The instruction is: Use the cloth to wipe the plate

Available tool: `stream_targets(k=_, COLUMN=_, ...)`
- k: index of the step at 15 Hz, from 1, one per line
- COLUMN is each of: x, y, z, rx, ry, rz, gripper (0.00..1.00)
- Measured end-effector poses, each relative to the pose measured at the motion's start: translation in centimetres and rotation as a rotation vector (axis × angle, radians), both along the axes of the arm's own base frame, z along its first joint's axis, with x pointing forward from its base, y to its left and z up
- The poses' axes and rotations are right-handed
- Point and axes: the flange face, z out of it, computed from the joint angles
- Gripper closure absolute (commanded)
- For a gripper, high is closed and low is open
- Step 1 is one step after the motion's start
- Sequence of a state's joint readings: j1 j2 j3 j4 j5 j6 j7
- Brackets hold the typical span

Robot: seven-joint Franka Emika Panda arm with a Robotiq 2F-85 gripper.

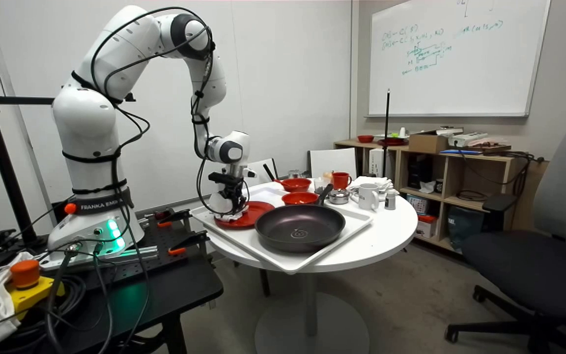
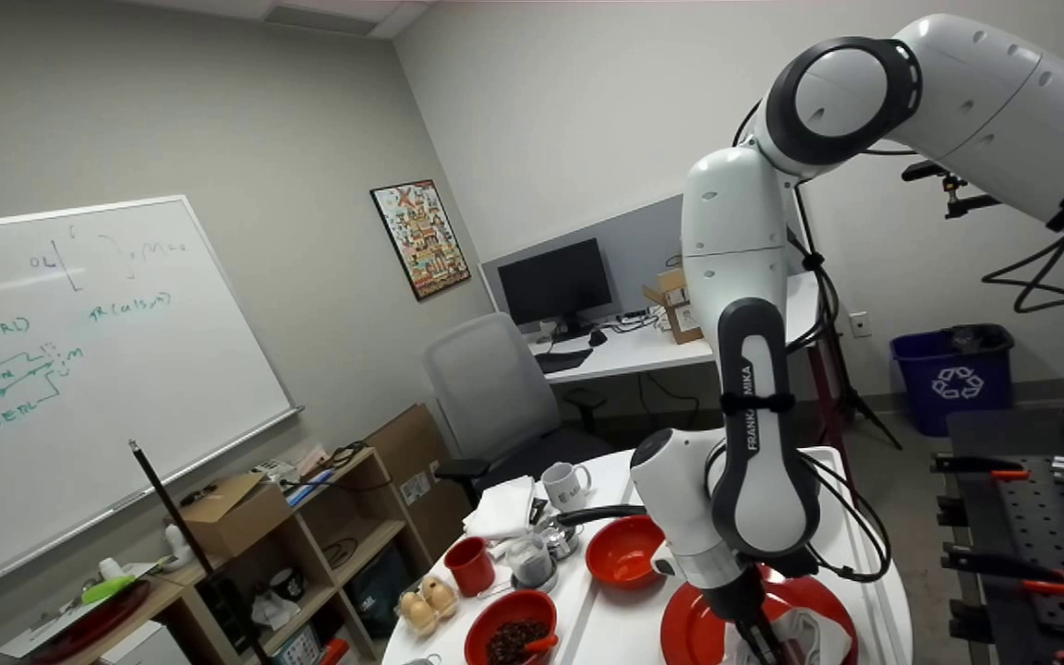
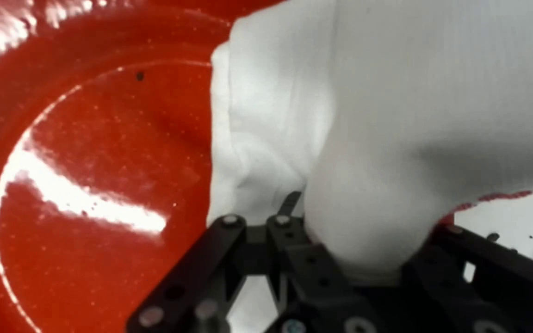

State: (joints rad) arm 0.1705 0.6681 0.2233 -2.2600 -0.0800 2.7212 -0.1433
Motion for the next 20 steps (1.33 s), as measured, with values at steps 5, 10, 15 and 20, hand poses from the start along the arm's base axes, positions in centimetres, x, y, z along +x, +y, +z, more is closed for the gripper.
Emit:
stream_targets(k=5, x=1.3, y=1.5, z=0.2, rx=0.051, ry=-0.049, rz=0.06, gripper=0.89)
stream_targets(k=10, x=2.7, y=3.0, z=0.3, rx=0.123, ry=-0.102, rz=0.127, gripper=0.89)
stream_targets(k=15, x=4.4, y=4.1, z=0.3, rx=0.176, ry=-0.162, rz=0.173, gripper=0.89)
stream_targets(k=20, x=5.8, y=4.8, z=0.4, rx=0.204, ry=-0.248, rz=0.229, gripper=0.89)
